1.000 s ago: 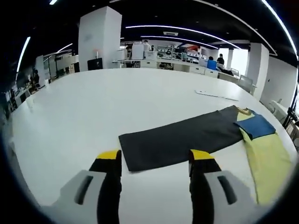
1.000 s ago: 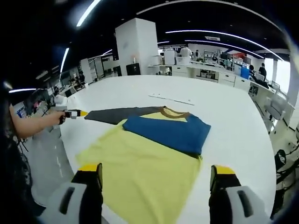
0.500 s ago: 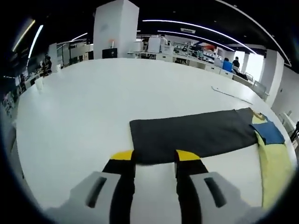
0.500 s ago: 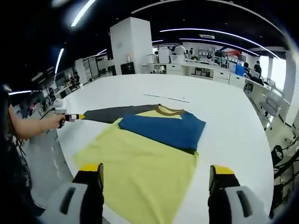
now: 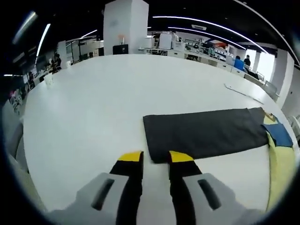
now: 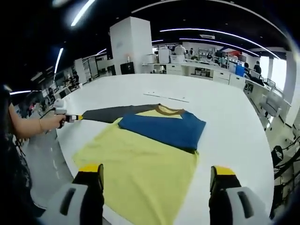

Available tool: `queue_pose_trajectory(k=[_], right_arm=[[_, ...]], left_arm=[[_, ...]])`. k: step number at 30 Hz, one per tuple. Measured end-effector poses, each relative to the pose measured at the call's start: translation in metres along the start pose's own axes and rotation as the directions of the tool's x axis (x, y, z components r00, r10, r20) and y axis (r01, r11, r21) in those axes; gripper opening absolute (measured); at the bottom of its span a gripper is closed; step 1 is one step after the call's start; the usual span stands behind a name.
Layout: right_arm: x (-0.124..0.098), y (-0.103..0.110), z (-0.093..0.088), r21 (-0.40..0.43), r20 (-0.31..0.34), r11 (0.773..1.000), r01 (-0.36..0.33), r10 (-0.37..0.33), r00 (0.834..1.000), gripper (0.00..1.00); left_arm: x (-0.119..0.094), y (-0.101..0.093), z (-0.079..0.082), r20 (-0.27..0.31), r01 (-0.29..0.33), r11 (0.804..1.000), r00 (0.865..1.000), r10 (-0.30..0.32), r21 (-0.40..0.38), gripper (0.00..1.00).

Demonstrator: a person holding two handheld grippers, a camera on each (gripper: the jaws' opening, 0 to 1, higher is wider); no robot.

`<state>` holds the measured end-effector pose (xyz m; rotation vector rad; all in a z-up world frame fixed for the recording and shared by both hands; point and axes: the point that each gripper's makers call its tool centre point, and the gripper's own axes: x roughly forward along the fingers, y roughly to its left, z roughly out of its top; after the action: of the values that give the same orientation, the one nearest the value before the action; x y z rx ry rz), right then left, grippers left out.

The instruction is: Fold the garment on the visible template until the final outline fits inside the template.

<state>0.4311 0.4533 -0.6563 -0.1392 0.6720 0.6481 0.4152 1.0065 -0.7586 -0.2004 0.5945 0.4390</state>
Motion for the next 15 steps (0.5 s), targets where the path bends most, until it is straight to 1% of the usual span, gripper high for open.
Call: queue_pose_trajectory(k=[3,5,6,7,8,9,10,11,12,15], right_arm=[[0.000,0.000,0.000,0.001,0.001,1.000,0.004,-0.004,1.000,0.95],[-0.001,0.000,0.001,0.002,0.006,1.000,0.008,-0.008,1.000,0.95],[-0.001,0.000,0.001,0.002,0.007,1.000,0.010,-0.010,1.000,0.95],[-0.002,0.000,0.001,0.004,0.008,1.000,0.013,-0.013,1.000,0.95],[-0.002,0.000,0.002,0.005,0.011,1.000,0.014,-0.014,1.000,0.95],[-0.002,0.000,0.003,0.010,0.019,1.000,0.014,-0.014,1.000,0.95],[-0.003,0.000,0.003,0.016,0.021,1.000,0.014,-0.014,1.000,0.95],[-0.003,0.001,0.002,0.019,0.022,1.000,0.013,-0.014,1.000,0.95],[-0.002,0.001,0.002,0.020,0.020,1.000,0.012,-0.012,1.000,0.94],[-0.002,0.003,0.000,0.022,0.016,1.000,0.012,-0.012,1.000,0.93]], left_arm=[[0.001,0.000,0.000,-0.010,-0.014,1.000,1.000,0.014,0.008,0.16],[0.001,0.002,0.000,-0.019,-0.034,0.999,0.999,0.033,-0.020,0.13],[0.001,0.006,0.000,-0.027,-0.055,0.998,0.998,0.054,-0.037,0.12],[0.001,0.004,-0.001,-0.035,-0.050,0.995,0.998,0.047,-0.084,0.10],[0.001,-0.001,-0.002,-0.045,-0.022,0.991,0.999,0.016,-0.129,0.07],[0.000,0.005,0.000,-0.042,-0.033,0.984,0.999,0.026,-0.174,0.05],[-0.001,0.009,0.000,-0.050,-0.046,0.983,0.998,0.037,-0.177,0.01],[-0.002,0.007,-0.001,-0.057,-0.027,0.977,0.998,0.015,-0.212,0.01],[-0.003,0.010,0.001,-0.052,-0.026,0.982,0.998,0.017,-0.187,0.01],[-0.007,0.007,0.002,-0.061,-0.013,0.993,0.998,0.006,-0.113,0.00]])
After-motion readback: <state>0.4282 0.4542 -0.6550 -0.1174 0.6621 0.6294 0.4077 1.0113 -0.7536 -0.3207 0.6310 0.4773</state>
